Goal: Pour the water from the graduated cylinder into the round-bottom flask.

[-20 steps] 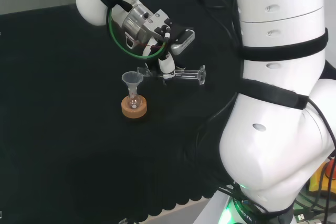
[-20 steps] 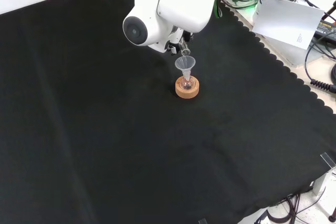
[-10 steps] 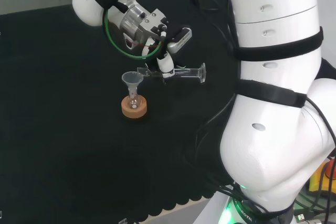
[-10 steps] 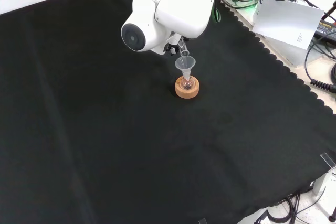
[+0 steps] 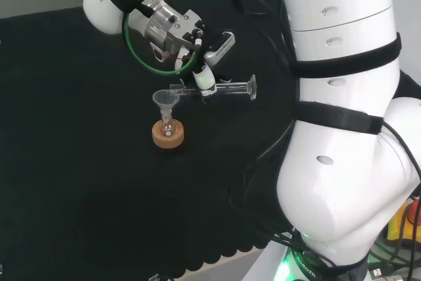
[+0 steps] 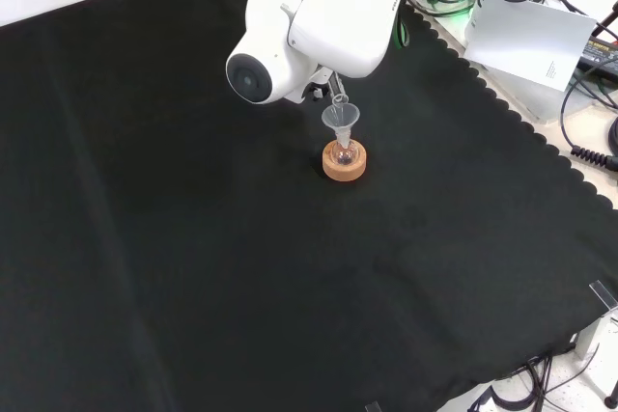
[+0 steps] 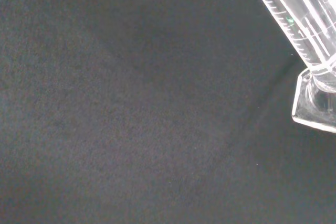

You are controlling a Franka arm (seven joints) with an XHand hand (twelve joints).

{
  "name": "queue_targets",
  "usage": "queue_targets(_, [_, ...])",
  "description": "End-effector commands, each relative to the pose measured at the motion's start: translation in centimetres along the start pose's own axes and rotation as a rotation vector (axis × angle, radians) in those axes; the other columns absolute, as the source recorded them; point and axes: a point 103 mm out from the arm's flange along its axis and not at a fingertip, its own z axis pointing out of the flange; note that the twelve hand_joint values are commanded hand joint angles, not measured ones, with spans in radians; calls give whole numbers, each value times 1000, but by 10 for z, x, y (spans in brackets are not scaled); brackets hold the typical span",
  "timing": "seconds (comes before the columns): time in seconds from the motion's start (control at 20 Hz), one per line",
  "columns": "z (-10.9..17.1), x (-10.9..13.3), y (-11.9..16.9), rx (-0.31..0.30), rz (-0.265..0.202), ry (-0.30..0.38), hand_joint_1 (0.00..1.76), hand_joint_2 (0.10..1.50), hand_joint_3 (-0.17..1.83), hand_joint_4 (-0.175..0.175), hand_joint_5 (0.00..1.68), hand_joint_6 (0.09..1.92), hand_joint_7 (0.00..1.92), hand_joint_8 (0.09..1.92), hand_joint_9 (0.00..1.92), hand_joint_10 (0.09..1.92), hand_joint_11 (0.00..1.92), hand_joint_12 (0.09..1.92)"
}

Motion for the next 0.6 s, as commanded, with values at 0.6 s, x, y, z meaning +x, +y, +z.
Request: queue_targets(0.6, [-2,1,-2,49,33,-22,1225,1099,-5,42,1005,979,1055,904,1448,87,1285,741])
